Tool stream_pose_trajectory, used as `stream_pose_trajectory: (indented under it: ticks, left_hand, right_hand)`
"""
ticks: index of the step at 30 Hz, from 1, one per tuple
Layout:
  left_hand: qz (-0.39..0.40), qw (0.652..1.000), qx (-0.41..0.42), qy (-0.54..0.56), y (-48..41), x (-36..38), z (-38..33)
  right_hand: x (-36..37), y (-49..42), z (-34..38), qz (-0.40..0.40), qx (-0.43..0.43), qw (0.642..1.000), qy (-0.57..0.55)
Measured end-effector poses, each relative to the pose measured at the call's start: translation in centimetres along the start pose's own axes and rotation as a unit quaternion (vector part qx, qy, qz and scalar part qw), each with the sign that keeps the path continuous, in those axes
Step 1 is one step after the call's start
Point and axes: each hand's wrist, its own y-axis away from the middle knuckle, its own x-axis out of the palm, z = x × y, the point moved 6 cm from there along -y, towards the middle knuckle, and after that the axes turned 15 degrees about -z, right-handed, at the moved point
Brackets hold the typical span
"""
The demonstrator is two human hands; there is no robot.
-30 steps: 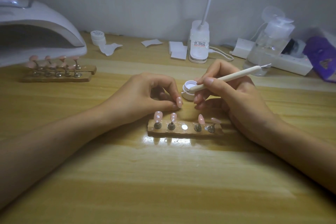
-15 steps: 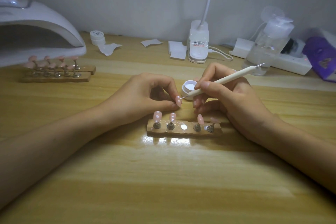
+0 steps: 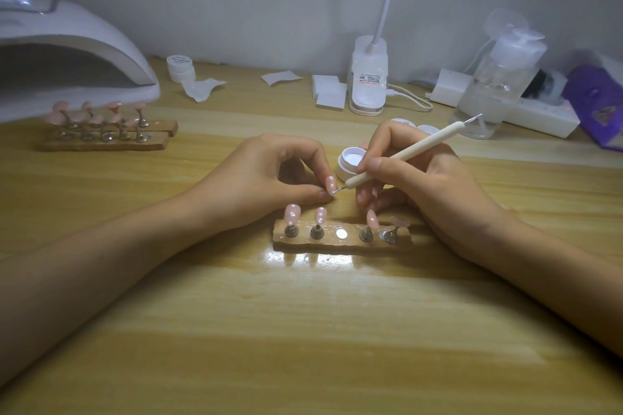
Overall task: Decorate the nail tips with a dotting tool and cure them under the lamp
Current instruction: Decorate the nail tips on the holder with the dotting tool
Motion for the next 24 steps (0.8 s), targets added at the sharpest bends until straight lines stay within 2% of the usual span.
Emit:
stream_pose_trajectory:
  ticks: [18,24]
  left_hand:
    - [0.001,1.000,0.006,0.000,-0.03,-0.03,0.09]
    - [0.001,1.000,0.006,0.005,-0.01,-0.02,0.14]
  right_hand:
    - [0.03,0.04,0.05,-0.003,0.004,1.000,0.002]
    - [-0.05,0.00,0.29,-0.004,-0.010,1.000,-0.029]
